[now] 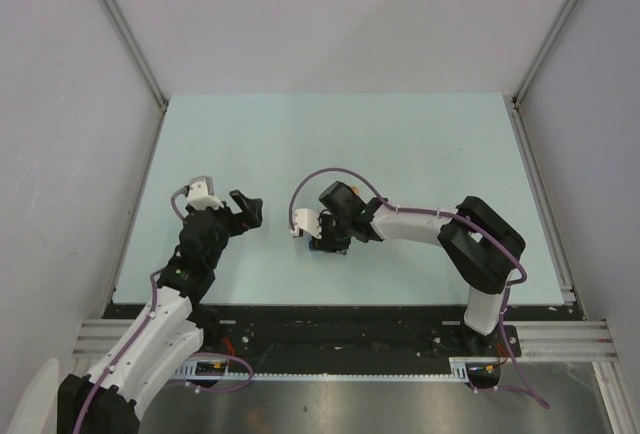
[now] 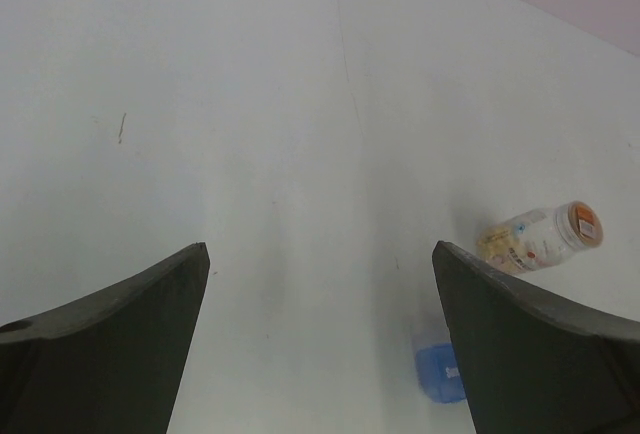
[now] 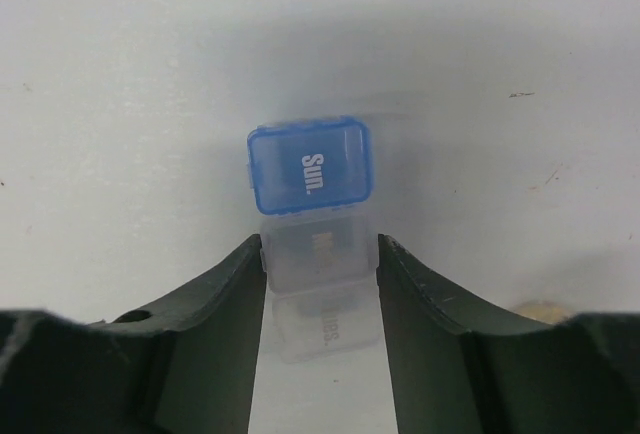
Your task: Sort the pills into containers
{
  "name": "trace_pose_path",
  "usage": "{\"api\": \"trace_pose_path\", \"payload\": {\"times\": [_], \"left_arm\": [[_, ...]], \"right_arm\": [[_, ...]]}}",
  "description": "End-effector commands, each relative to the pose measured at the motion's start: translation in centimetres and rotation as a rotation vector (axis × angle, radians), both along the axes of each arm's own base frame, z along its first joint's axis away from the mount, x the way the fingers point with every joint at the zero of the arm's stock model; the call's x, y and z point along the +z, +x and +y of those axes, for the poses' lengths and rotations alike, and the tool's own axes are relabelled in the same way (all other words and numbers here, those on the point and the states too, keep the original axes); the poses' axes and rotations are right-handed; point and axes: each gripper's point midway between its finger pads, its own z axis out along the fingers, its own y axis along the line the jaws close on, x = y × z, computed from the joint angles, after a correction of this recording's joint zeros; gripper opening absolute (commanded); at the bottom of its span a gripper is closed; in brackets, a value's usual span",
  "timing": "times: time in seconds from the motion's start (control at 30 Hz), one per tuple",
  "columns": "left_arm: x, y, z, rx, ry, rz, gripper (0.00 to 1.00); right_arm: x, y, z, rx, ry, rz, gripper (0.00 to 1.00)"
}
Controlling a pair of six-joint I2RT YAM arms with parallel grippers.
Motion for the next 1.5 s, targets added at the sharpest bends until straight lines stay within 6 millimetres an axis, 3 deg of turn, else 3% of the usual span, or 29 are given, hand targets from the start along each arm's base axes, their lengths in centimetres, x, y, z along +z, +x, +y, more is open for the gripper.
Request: {"api": "trace_pose_path", "payload": {"times": [0.0,0.13,0.17,0.27,0.33,0.5,0.67,0.87,1.23,1.37,1.47], "left_arm": [[0.4,-0.3,-1.0,-0.041,-0.052,-0.008,1.0],[0.6,-0.4,-1.5,-0.061,-0.068,-0.01,1.0],[0.7,-0.4,-1.6,-0.067,-0.072,-0.01,1.0],[0.8,-0.6,-2.2,-0.094,-0.093,0.001,1.0],[0.8,-1.0,-2.9,-0.13,-0.116,0.011,1.0],[1.7,-2.3,-4.8,-0.222,-0.213,0.024,1.0],[3.8,-4.6,-7.3,-0.363,-0.365,0.022,1.0],[6.0,-6.9,-8.8,-0.465,-0.495,0.02,1.0],[8.6,-10.3,-13.1,-0.615,-0.604,0.093,0.97],[8.0,-10.6,-14.3,-0.627,-0.587,0.131,0.85],[8.6,-10.9,-14.8,-0.647,-0.584,0.125,0.7]], "right_arm": [[0.2,-1.0,0.3,0.008,-0.011,0.071,0.46],[0.1,-2.7,0.0,0.006,-0.023,0.159,0.29],[0.1,-2.9,0.0,-0.002,-0.024,0.176,0.19],[1.0,-3.8,-0.1,-0.018,-0.017,0.219,0.04],[2.3,-4.2,0.0,-0.029,0.003,0.224,0.0],[5.8,-5.4,0.6,-0.114,0.066,0.233,0.0],[10.6,-6.7,1.3,-0.163,0.174,0.2,0.0],[15.4,-8.1,2.0,-0.219,0.304,0.146,0.0],[19.1,-9.5,2.7,-0.271,0.41,0.081,0.0],[20.0,-9.5,2.7,-0.286,0.441,0.055,0.0],[20.7,-9.4,2.5,-0.294,0.459,0.04,0.0]]}}
